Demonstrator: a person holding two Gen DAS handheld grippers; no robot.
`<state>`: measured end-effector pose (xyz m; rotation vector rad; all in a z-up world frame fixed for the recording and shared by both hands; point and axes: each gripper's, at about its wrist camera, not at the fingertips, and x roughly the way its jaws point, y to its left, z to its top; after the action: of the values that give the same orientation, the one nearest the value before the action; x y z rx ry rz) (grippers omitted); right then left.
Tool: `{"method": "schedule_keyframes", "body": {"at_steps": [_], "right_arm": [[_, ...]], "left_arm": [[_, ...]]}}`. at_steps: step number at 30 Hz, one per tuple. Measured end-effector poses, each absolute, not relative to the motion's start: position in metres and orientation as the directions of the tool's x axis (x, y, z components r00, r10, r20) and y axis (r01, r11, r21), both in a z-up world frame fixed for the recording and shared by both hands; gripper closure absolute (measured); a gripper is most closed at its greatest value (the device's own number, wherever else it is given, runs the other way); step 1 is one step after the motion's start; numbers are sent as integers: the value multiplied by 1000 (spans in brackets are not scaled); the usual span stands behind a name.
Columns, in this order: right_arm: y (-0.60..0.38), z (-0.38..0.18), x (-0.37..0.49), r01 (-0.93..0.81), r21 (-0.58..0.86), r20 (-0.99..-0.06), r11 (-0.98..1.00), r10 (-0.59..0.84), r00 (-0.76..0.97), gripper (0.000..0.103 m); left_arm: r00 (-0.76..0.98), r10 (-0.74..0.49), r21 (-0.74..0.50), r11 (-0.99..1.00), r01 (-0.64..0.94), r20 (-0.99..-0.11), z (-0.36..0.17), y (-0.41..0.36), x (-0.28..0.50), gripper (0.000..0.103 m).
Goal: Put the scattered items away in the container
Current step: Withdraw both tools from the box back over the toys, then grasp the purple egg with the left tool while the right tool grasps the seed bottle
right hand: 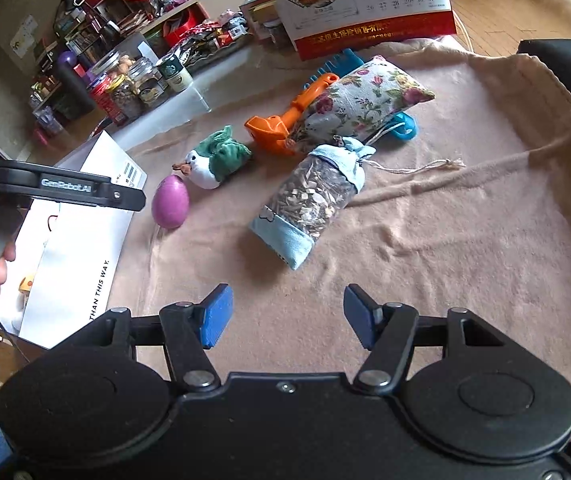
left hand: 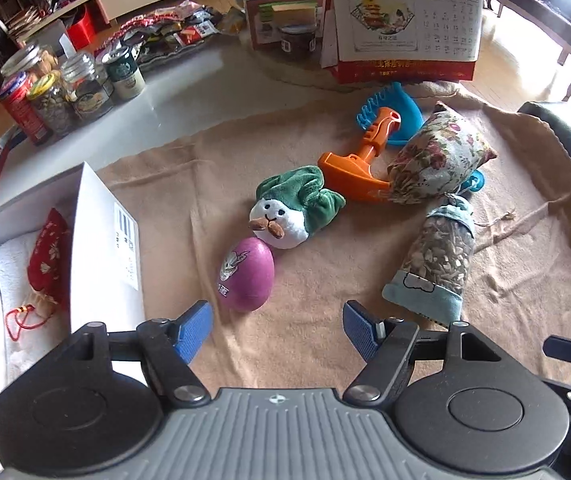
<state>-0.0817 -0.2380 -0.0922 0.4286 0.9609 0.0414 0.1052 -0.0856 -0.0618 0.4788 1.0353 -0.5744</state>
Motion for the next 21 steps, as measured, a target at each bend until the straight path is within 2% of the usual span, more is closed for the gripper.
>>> {"method": "schedule_keyframes", "body": {"at_steps": [8, 21], "right_arm": [[-244, -111, -79, 172, 404, -787, 898, 246, 566, 43], [-246, -126, -66, 218, 437, -777, 873, 244, 580, 43]], "left_arm": [[403, -208, 110, 763, 637, -891, -110, -90, 134, 30], [368, -174, 125, 740, 661, -913, -149, -100, 163, 30]]}}
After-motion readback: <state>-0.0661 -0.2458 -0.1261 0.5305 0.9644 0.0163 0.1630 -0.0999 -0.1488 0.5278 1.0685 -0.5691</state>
